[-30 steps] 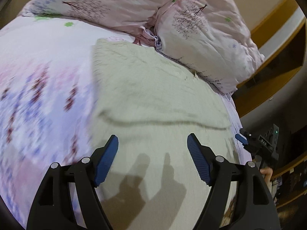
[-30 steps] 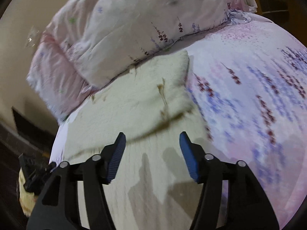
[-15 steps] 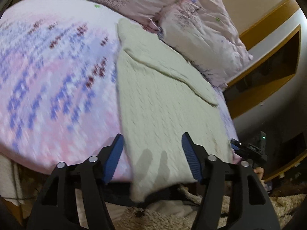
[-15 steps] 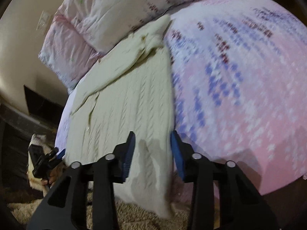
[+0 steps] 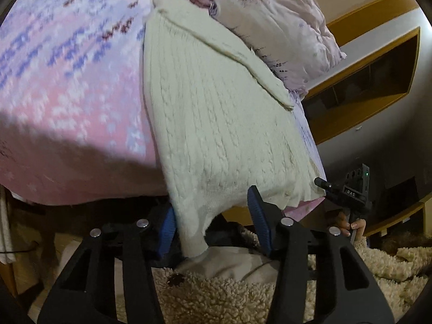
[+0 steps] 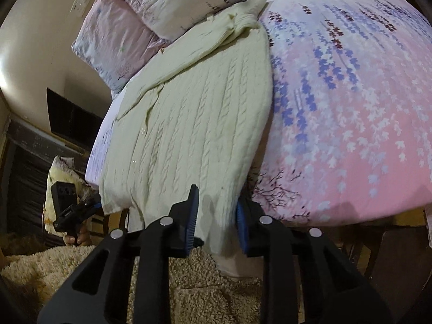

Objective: Fold small clothes

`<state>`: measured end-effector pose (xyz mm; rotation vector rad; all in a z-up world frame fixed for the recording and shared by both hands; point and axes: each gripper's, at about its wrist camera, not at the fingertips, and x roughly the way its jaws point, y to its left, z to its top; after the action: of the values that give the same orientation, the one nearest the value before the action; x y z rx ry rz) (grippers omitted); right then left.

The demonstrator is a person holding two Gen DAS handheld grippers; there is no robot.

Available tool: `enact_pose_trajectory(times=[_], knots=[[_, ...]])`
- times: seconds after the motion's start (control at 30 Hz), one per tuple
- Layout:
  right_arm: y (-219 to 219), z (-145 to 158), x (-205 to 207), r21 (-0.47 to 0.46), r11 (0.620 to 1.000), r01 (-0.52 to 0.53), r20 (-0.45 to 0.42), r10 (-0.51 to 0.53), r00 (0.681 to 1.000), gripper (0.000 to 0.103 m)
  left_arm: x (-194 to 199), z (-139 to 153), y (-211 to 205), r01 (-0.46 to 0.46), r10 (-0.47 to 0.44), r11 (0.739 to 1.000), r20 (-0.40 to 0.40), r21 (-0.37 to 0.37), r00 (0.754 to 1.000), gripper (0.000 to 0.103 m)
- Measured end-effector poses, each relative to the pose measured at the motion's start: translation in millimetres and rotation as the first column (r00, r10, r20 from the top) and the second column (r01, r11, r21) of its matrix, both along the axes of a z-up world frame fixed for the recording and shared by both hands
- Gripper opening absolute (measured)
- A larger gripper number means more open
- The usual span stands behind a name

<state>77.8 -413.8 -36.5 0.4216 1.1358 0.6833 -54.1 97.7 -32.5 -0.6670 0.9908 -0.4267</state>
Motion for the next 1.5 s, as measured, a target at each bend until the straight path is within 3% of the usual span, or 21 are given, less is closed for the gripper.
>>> enact_pose_trajectory(times=[0.03, 0.1, 0.17, 0.23, 0.43, 0.7, 1.0, 1.23, 1.37, 1.5], knots=[[1.6, 0.3, -0.7, -0.005, 1.000, -0.004, 0.004, 0.004, 1.000, 0.021, 1.0, -2.6, -2.0, 0.004, -0.004, 1.000, -0.005, -0.010, 1.000, 0.046], [3.5, -0.4, -1.5, -0.017, 1.000, -0.016, 0.009, 0.016, 1.000, 0.007, 4.4, -4.2, -7.7, 0.025, -0.025, 1.000, -0.017, -0.006, 1.000, 0.026], [6.5, 3.2, -2.1, -0.032, 0.999, -0.011, 0.035, 0.012, 0.999, 0.007, 4.1, -0.1, -12.6, 0.048, -0.047, 0.999, -0.011, 0.020, 0.999, 0.012], [6.2, 12.8, -1.3, -0.014, 1.000, 0.005, 0.081, -0.004, 0.997, 0.006, 4.2, 8.2, -13.5, 0.057, -0.057, 0.997, 0.012, 0.048, 0.998, 0.007], [3.1, 49.3, -1.1, 0.015, 0.997, 0.069, 0.270, -0.071, 0.960, 0.006, 11.9, 32.7, -2.1, 0.018, -0.029, 0.993, 0.090, 0.117, 0.996, 0.005], [5.5, 77.8, 16.5, 0.022, 0.987, 0.160, 0.427, -0.154, 0.891, 0.006, 36.9, 61.1, 14.0, -0.067, 0.036, 0.984, 0.179, 0.166, 0.983, 0.005], [27.4, 131.3, 63.6, 0.064, 0.965, 0.254, 0.590, -0.242, 0.770, 0.006, 101.3, 120.7, 29.1, -0.175, 0.093, 0.958, 0.333, 0.226, 0.938, 0.005], [50.9, 143.9, 121.1, 0.086, 0.942, 0.326, 0.606, -0.309, 0.733, 0.006, 168.7, 142.9, 37.0, -0.221, 0.120, 0.947, 0.379, 0.234, 0.917, 0.005], [61.2, 135.6, 162.3, 0.106, 0.924, 0.368, 0.568, -0.360, 0.740, 0.006, 210.2, 140.4, 40.0, -0.238, 0.141, 0.945, 0.373, 0.226, 0.917, 0.005], [71.2, 108.9, 207.6, 0.067, 0.901, 0.428, 0.496, -0.403, 0.769, 0.006, 257.4, 109.7, 44.3, -0.248, 0.179, 0.946, 0.300, 0.210, 0.937, 0.005]])
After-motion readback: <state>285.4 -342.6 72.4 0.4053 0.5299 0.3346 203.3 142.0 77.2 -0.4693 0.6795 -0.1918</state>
